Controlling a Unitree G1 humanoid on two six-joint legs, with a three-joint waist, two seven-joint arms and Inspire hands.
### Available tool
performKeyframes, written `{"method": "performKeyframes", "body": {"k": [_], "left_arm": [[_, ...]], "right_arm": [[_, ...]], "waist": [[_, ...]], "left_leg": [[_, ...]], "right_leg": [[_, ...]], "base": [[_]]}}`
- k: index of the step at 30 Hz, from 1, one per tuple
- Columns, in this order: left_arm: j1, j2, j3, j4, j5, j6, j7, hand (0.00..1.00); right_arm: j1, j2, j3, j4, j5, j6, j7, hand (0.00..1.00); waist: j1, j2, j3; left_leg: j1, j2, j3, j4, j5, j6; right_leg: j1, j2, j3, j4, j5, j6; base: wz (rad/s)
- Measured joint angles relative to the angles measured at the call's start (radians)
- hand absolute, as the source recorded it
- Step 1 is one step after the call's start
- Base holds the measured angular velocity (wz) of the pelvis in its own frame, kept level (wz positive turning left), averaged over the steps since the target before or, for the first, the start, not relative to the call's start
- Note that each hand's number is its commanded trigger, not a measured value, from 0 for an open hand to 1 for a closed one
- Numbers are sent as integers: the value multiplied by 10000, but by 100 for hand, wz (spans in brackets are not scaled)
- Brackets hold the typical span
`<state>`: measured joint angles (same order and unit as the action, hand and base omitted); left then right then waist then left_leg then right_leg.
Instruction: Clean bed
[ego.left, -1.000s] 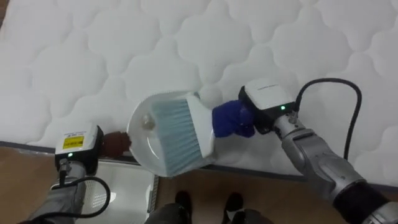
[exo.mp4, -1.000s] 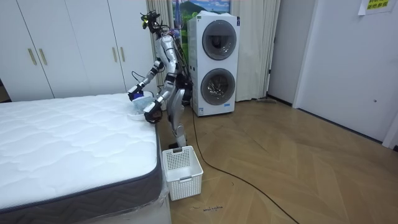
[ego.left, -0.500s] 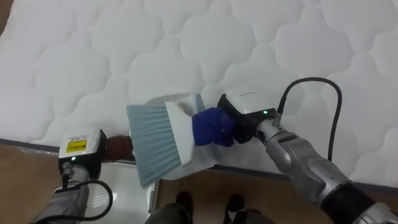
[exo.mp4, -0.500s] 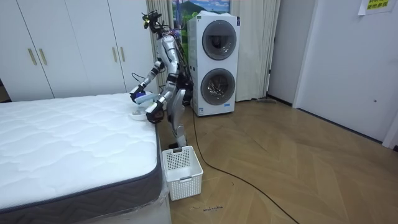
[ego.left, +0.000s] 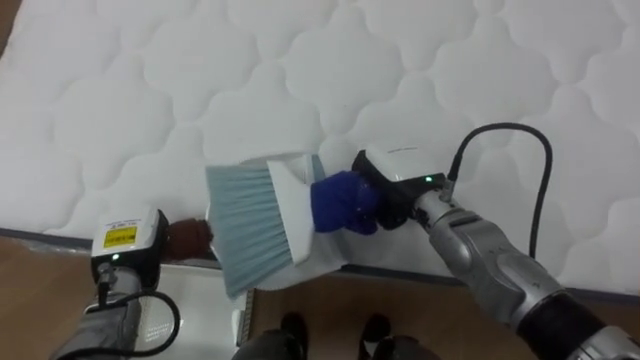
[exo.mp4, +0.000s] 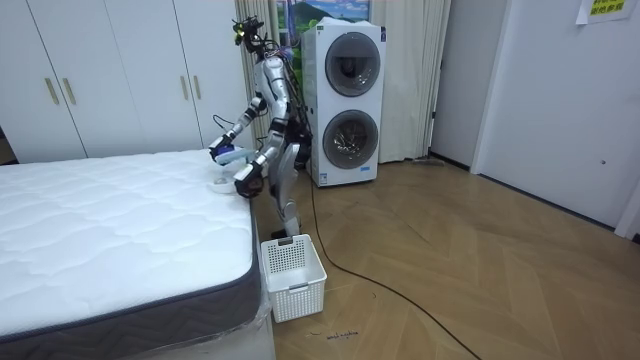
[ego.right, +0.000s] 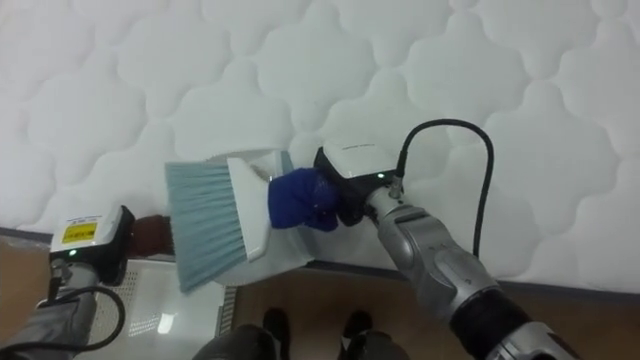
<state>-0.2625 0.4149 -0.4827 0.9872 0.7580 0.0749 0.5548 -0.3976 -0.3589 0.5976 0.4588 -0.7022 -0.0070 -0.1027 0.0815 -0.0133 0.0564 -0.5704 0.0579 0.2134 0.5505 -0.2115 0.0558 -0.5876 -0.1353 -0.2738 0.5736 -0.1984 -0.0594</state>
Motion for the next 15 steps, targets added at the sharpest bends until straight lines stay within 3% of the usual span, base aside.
{"method": "performKeyframes", "body": {"k": [3, 4, 5, 6, 7, 11, 13, 15], "left_arm": [[9, -46, -3, 125, -11, -58, 228, 100], [45, -49, 14, 123, 6, -122, 294, 100], [152, -52, 126, 110, 21, -201, 367, 100], [238, -61, 240, 111, 105, -281, 489, 100], [266, -69, 289, 110, 143, -319, 537, 100], [467, -74, 395, 102, 220, -592, 950, 100], [517, -94, 621, 101, 466, -812, 1096, 100], [770, -106, 1121, -30, 792, -1120, 1439, 100]], "right_arm": [[150, 11, -304, 4, 522, -110, -214, 100], [226, 23, -483, 8, 939, -179, -298, 93], [307, 83, -747, 8, 1302, -263, -364, 56], [353, 90, -963, 7, 1726, -352, -537, 5], [391, 90, -1128, 7, 1957, -413, -600, 0], [495, 118, -1938, 405, 3415, -681, -1117, 0], [605, 120, -2302, 484, 4196, -745, -1253, 0], [743, 120, -2887, 500, 5473, -1056, -1466, 0]], "waist": [[-78, 3, -2], [-132, 2, -2], [-189, 4, -1], [-245, 3, -1], [-251, 3, -1], [-313, 2, -3], [-308, -21, -17], [-283, -21, -17]], "left_leg": [[128, -10, -55, -17, 0, 0], [183, -9, -55, -18, -3, 3], [255, -18, -45, -35, -7, 9], [312, -16, -13, -63, -22, 26], [338, -15, 1, -75, -25, 32], [783, -32, 36, -270, -28, 36], [939, -50, 63, -390, -28, 34], [1079, -21, 192, -400, -26, 32]], "right_leg": [[167, -6, -43, -12, -6, 9], [230, -7, -46, -38, -9, 13], [295, -22, -43, -36, -14, 21], [333, -29, -25, -24, -16, 23], [350, -30, -11, -22, -15, 24], [745, -9, 26, -166, 12, 61], [859, -5, 63, -210, 15, 66], [928, 16, 155, -215, 18, 67]], "base": [[4], [3], [0], [-3], [-6], [-2], [-3], [-14]]}}
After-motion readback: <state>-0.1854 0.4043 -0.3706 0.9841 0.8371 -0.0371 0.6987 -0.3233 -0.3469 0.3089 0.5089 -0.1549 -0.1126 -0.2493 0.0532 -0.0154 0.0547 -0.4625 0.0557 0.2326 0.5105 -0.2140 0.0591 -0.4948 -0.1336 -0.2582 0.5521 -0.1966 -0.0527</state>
